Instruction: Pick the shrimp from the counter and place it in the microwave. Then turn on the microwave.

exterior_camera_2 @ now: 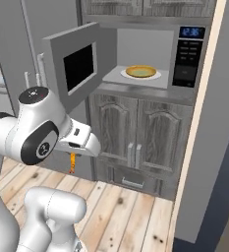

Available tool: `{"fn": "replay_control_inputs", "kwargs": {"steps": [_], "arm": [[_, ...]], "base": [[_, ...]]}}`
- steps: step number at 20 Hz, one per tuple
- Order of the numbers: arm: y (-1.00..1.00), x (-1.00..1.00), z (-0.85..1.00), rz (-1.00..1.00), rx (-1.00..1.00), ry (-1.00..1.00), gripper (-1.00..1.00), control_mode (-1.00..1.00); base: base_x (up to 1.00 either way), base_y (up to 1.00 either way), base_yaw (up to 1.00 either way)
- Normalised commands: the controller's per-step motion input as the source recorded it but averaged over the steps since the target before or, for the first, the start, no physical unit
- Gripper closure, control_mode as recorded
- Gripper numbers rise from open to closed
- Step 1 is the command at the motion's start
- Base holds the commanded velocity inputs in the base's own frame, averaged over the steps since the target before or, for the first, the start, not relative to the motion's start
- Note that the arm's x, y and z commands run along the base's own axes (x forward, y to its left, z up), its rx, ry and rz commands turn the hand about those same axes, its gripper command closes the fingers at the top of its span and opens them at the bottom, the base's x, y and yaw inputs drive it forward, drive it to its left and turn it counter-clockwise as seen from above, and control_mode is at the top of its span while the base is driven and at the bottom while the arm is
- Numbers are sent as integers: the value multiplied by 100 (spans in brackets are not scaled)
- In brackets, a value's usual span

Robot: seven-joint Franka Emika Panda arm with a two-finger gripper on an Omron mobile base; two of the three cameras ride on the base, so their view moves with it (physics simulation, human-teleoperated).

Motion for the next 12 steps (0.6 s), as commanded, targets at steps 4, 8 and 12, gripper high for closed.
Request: {"fn": "replay_control_inputs", "kwargs": {"steps": [4, 8, 12], "arm": [[0, 0, 0, 0, 0, 0, 100, 100], [0, 0, 0, 0, 0, 0, 100, 100], [0, 0, 0, 0, 0, 0, 100, 100]], "base": [[34, -49, 0], [43, -42, 0], [47, -35, 1]]}}
